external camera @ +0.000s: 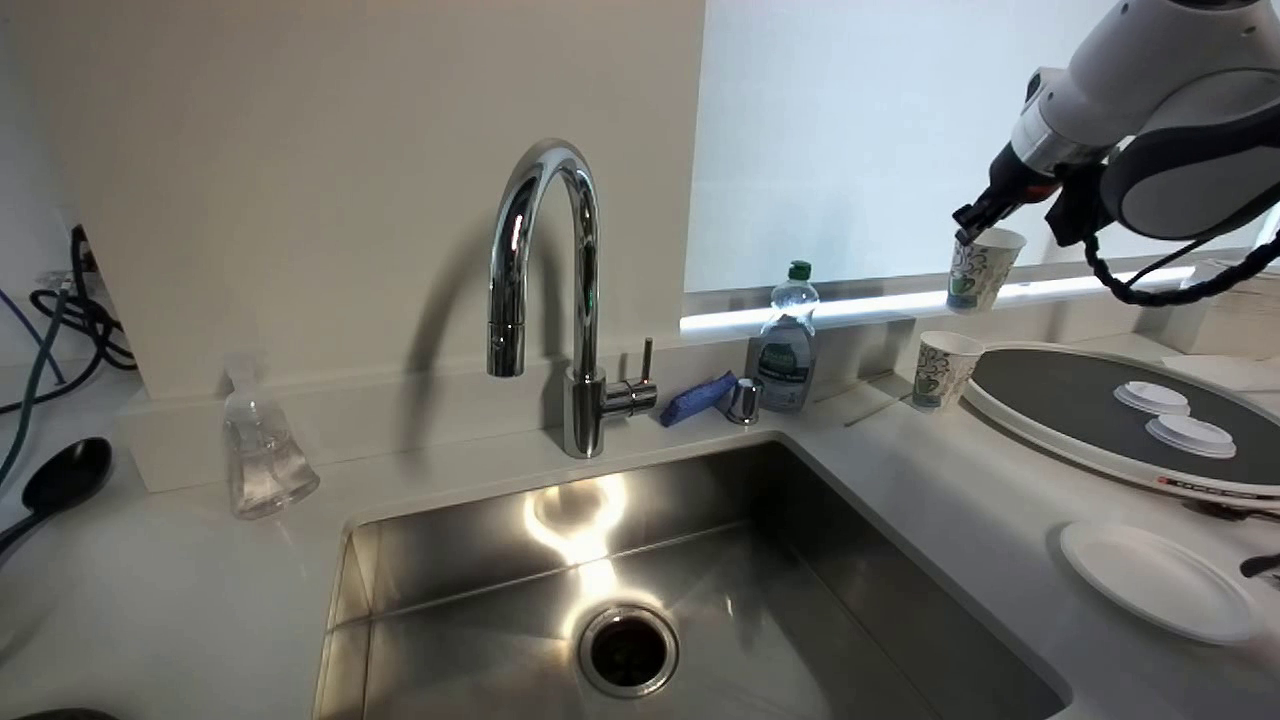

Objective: Unstack the cups

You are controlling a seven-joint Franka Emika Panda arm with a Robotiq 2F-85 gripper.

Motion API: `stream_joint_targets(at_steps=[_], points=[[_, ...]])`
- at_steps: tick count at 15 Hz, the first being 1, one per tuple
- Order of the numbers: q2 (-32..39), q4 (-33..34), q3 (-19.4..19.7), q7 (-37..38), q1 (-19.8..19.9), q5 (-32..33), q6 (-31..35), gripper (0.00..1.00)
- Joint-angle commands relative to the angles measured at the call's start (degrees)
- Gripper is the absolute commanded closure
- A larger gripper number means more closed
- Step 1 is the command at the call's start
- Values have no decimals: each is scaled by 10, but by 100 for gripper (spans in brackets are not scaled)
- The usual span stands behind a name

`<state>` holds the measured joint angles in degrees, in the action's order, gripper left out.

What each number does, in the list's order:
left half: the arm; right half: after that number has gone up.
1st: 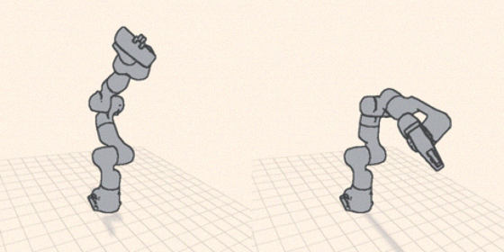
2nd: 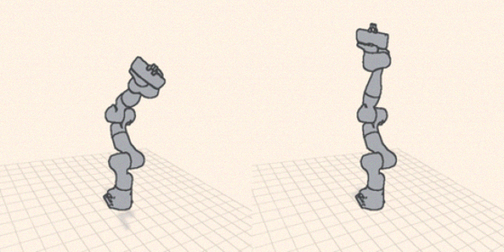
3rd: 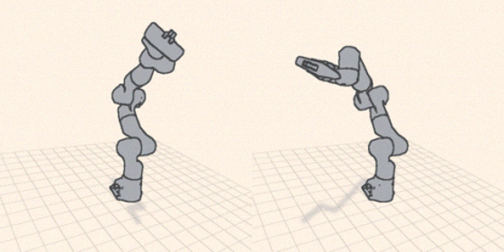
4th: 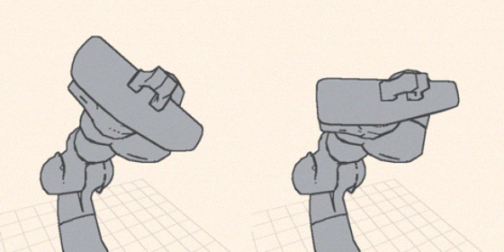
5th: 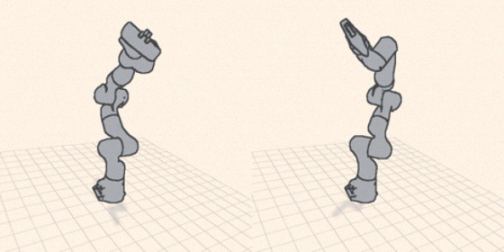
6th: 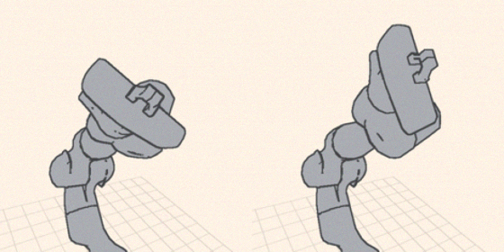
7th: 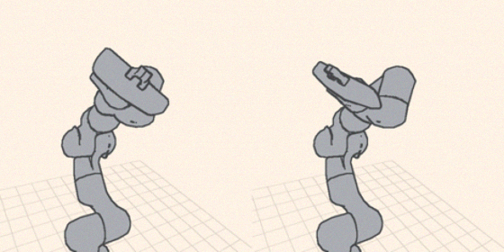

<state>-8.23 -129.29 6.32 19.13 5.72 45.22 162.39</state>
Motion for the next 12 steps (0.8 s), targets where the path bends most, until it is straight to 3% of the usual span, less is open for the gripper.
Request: stream_joint_targets(at_steps=[1, 12], points=[[-51, -36, 2, -19, -6, -26, -45, 99], [-147, -103, -15, -185, -7, -238, -172, 99]])
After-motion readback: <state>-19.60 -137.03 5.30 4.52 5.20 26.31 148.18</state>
